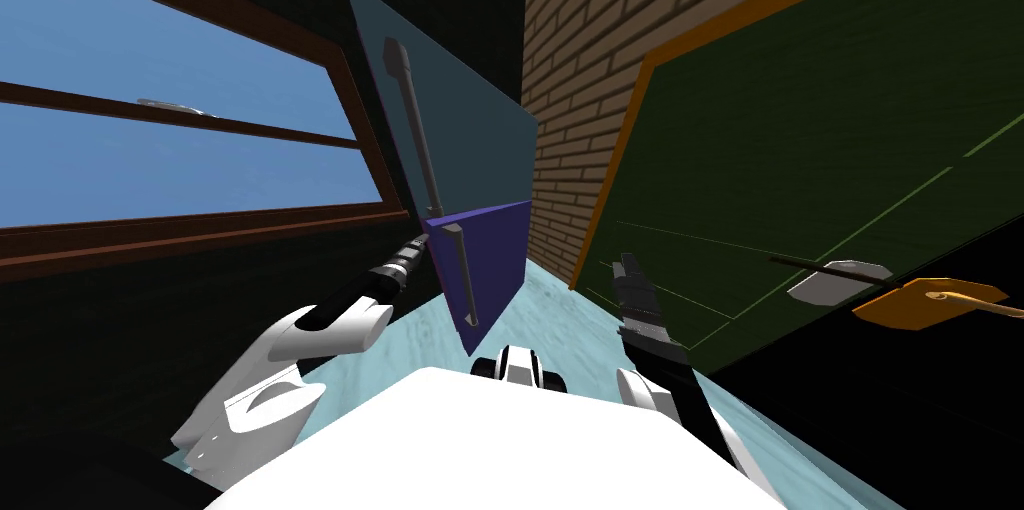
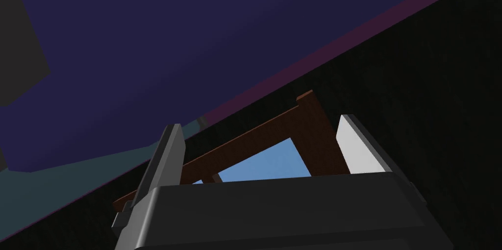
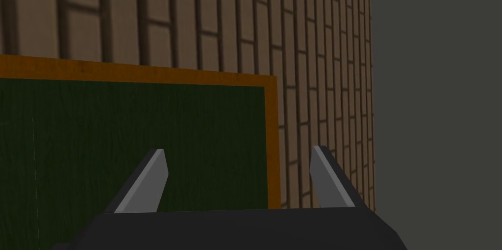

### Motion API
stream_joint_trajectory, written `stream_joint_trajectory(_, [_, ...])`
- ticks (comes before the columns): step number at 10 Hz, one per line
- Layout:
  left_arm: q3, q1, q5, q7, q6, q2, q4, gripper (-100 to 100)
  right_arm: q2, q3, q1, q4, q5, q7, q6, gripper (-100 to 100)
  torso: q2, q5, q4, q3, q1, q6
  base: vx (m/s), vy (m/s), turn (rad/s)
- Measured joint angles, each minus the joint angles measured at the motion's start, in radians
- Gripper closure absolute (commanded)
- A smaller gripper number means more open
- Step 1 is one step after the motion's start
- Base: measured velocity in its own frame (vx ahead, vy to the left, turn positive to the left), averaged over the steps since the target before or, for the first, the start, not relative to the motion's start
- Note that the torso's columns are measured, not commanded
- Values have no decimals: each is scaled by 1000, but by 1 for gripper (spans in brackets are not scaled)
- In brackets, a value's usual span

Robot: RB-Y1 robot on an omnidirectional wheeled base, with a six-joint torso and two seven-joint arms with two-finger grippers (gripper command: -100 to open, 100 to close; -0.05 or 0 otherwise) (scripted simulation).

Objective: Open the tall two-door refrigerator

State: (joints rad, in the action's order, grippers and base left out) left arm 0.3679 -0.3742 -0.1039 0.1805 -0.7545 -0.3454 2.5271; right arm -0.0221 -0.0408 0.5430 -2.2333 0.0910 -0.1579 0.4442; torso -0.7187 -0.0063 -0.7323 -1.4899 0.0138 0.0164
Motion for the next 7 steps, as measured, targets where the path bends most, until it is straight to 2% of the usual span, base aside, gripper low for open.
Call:
stream_joint_trajectory(1, [5, 4, -3, -1, -31, -9, 28, -100, 0, 0, 0, 0, 0, 0, 0, 0, -1, -3, -2, 0, 2, 1, -4, -38, -8])
stream_joint_trajectory(3, [9, -6, -4, 1, -44, -13, 63, -100, 0, 0, 0, 0, 0, 0, 0, 0, -3, -4, -4, 1, 4, 0, -11, -13, 21])
stream_joint_trajectory(5, [13, -12, -2, -3, -49, -3, 42, -100, 0, 0, 0, 0, 0, 0, 0, 0, -4, -1, -5, 2, -7, -5, 33, 73, 73])
stream_joint_trajectory(6, [16, -13, 0, -4, -49, -2, 40, 100, 0, 0, 0, 0, 0, 0, 0, 0, -8, 2, -3, 5, -6, -7, -7, 19, 16])
stream_joint_trajectory(7, [17, -13, 0, -5, -49, -2, 40, 100, 0, 0, 0, 0, 0, 0, 0, 0, -13, 4, -3, 9, -7, -12, -4, -119, 104])
